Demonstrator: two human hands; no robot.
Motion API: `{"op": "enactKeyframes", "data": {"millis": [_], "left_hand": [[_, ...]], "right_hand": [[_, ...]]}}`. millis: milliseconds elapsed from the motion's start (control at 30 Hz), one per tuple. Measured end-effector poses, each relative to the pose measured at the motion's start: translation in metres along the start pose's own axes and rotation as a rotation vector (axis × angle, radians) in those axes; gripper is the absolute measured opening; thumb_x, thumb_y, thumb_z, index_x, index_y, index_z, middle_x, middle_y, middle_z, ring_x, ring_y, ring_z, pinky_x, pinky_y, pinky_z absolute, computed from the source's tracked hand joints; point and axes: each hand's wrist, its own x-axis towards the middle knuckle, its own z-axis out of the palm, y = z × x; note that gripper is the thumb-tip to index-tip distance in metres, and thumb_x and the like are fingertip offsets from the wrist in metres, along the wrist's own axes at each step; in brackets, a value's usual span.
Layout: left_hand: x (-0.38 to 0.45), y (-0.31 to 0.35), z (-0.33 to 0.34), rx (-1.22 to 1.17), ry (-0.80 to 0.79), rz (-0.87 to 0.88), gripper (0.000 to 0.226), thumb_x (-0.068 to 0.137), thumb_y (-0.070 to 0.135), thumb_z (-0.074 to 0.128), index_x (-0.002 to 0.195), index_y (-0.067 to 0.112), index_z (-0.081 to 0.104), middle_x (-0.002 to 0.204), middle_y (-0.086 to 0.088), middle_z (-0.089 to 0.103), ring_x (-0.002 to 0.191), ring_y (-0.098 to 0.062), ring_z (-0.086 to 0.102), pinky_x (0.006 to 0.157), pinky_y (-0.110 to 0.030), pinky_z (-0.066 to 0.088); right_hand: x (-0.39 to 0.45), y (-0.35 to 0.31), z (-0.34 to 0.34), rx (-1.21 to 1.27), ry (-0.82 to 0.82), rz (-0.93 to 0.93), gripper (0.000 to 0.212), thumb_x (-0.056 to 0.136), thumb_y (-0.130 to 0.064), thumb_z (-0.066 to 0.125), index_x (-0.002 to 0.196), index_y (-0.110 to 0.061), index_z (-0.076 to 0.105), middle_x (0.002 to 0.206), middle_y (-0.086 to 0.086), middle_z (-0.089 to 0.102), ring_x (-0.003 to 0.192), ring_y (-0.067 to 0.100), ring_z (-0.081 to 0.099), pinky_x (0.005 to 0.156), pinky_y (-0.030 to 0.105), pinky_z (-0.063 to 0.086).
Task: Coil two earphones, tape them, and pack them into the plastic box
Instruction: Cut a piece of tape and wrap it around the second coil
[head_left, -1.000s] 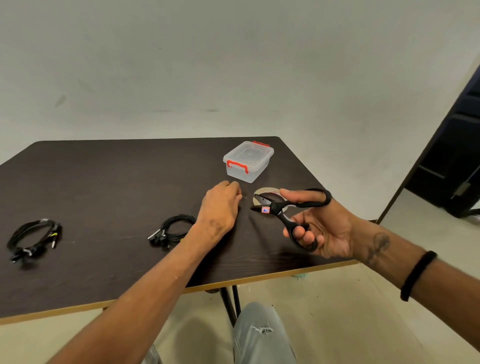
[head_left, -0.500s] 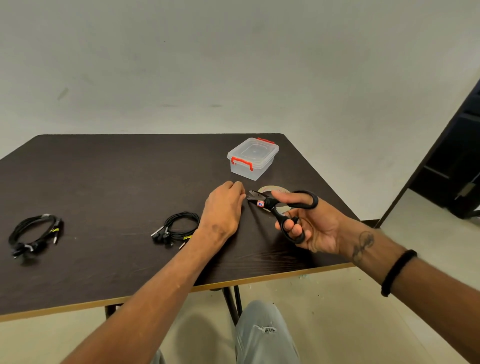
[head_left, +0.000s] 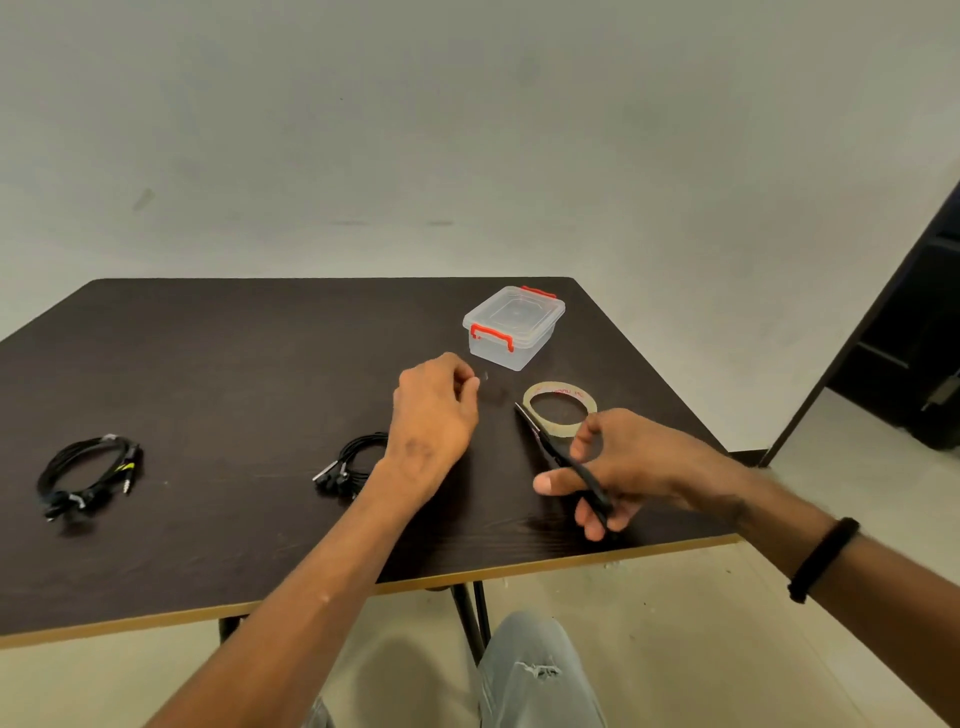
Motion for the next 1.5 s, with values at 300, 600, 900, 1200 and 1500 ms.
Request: {"op": "enactKeyframes", "data": {"millis": [300, 600, 900, 1200, 1500], "left_hand": [[-0.026, -0.008, -0.052, -0.828, -0.163, -0.421, 0.014, 0.098, 0.012, 0.070, 0.109, 0.004, 0.073, 0.082, -0.009, 0.077, 0.069, -0.013, 0.072, 0.065, -0.025, 0.061], [-0.055, -0.005, -0.095, -0.871, -0.312, -0.323, 0.014, 0.099, 0.013, 0.068, 0.110, 0.007, 0.075, 0.088, -0.010, 0.077, 0.073, -0.011, 0.068, 0.069, -0.021, 0.060], [-0.061, -0.011, -0.119, -0.647, -0.362, -0.208, 0.017, 0.093, 0.016, 0.076, 0.110, 0.015, 0.074, 0.083, -0.007, 0.076, 0.076, -0.013, 0.072, 0.073, -0.022, 0.060], [-0.058, -0.016, -0.142, -0.601, -0.367, -0.186, 0.029, 0.085, 0.023, 0.082, 0.112, 0.015, 0.074, 0.092, -0.015, 0.078, 0.078, -0.016, 0.072, 0.073, -0.021, 0.060], [-0.045, -0.071, -0.154, -0.219, -0.136, -0.299, 0.022, 0.094, 0.046, 0.071, 0.095, 0.026, 0.079, 0.081, 0.004, 0.079, 0.071, -0.005, 0.067, 0.074, -0.026, 0.053]], "right_hand": [[0.009, -0.033, 0.016, -0.715, 0.289, -0.123, 0.050, 0.066, -0.051, 0.095, 0.093, -0.017, 0.069, 0.084, 0.000, 0.072, 0.075, 0.019, 0.071, 0.062, 0.030, 0.052], [0.017, -0.049, 0.021, 0.296, -0.063, -0.387, 0.029, 0.095, -0.026, 0.075, 0.110, -0.002, 0.078, 0.100, 0.015, 0.078, 0.080, 0.016, 0.070, 0.070, 0.029, 0.062], [0.018, -0.053, 0.040, 0.496, -0.290, -0.390, 0.034, 0.086, -0.015, 0.079, 0.116, 0.001, 0.076, 0.105, 0.017, 0.074, 0.082, 0.016, 0.069, 0.075, 0.029, 0.062], [0.018, -0.057, 0.056, 0.465, -0.161, -0.476, 0.018, 0.090, -0.009, 0.077, 0.105, 0.001, 0.078, 0.092, 0.013, 0.074, 0.076, 0.014, 0.066, 0.071, 0.027, 0.060], [0.032, -0.061, 0.076, 0.438, 0.139, -0.577, 0.010, 0.094, -0.011, 0.077, 0.098, -0.003, 0.079, 0.086, 0.012, 0.077, 0.071, 0.015, 0.067, 0.069, 0.031, 0.061]]}}
